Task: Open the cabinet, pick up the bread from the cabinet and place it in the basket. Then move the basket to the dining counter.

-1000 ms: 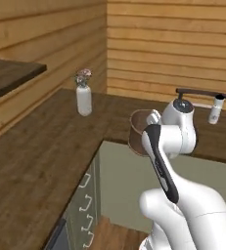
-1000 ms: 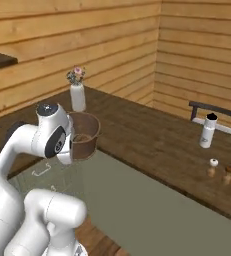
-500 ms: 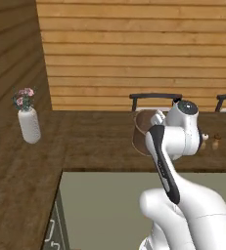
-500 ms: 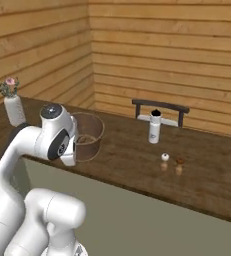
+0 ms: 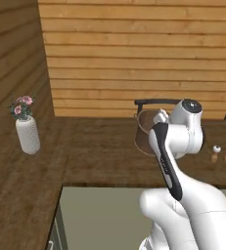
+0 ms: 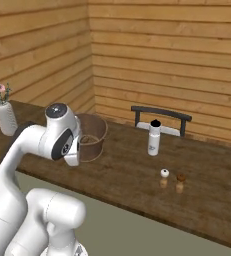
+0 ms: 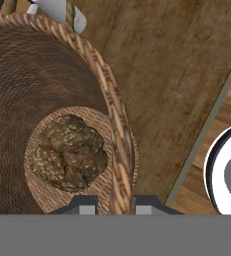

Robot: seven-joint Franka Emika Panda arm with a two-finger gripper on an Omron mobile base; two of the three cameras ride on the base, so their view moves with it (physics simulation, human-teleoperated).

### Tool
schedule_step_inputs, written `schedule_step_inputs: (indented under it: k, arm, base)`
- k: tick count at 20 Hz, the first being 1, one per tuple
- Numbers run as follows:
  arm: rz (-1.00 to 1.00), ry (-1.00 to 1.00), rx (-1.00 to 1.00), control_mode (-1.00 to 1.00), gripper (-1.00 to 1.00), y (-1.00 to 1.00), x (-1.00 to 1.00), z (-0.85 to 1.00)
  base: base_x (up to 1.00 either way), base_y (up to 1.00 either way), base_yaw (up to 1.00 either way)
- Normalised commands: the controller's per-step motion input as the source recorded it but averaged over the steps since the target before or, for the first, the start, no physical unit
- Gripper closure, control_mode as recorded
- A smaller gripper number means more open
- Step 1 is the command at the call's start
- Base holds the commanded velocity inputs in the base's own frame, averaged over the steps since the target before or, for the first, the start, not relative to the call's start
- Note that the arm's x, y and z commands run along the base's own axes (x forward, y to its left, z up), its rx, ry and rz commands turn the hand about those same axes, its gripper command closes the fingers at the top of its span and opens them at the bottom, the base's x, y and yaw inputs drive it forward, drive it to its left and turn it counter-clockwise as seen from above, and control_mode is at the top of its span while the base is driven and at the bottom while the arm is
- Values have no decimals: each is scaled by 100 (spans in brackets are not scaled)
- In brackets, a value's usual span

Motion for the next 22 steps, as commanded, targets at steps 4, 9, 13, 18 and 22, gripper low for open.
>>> schedule_step_inputs:
  k: [4,9,13,18,22]
  arm:
    - [0,0,0,100,100,0,0,0]
    - [0,0,0,-100,100,0,22,-12]
    - [0,3,-1,-100,100,0,98,-47]
    - [-3,18,-3,-100,100,4,100,-35]
    - [-1,5,0,-100,100,0,91,-21]
  base:
    - [54,0,0]
    - [17,2,0]
    - [0,0,0]
    - [0,0,0]
    - [0,0,0]
